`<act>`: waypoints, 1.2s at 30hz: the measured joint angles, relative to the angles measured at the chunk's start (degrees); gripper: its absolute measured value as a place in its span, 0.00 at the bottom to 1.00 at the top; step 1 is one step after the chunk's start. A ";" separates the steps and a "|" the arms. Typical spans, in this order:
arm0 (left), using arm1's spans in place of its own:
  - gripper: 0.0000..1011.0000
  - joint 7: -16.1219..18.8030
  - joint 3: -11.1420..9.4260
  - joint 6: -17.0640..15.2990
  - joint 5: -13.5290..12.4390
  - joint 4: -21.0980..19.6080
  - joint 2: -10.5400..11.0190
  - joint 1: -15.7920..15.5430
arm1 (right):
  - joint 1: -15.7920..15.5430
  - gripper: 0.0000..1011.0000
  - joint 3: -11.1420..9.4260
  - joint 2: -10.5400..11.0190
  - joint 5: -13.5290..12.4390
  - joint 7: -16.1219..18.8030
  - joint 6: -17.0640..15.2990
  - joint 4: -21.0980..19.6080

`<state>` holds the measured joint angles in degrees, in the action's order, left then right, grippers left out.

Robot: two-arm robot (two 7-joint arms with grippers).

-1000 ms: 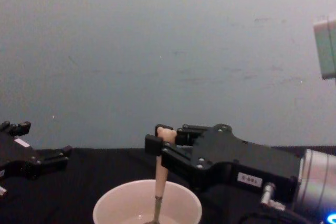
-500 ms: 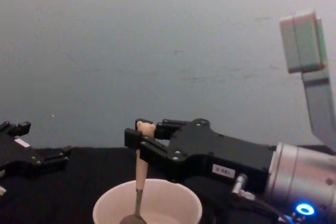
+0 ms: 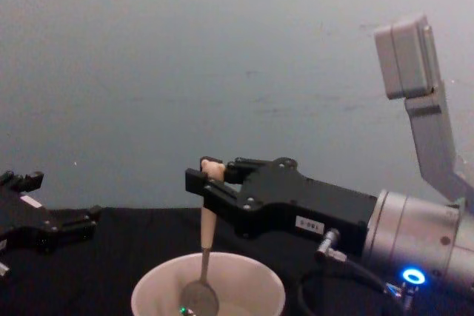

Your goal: Pick up the stirring spoon with one hand, stir inside the cup, then place it back in its original position.

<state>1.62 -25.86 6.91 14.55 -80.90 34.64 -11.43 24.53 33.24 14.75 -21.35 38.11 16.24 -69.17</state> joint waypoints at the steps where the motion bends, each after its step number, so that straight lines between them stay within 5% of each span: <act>1: 0.99 0.00 0.00 0.00 0.00 0.00 0.00 0.00 | 0.08 0.21 -0.17 0.01 0.11 -0.12 0.05 0.19; 28: 0.99 0.00 0.00 0.00 0.00 0.00 0.00 0.00 | -2.15 0.21 -2.41 2.13 -0.56 -0.21 -0.60 -2.52; 36: 0.99 0.00 0.00 0.00 0.00 0.00 0.00 0.00 | -2.90 0.21 -3.19 3.51 -1.72 0.29 -0.74 -6.09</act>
<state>1.62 -25.86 6.91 14.55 -80.90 34.65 -11.43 21.63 30.05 18.26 -23.07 38.39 15.50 -75.26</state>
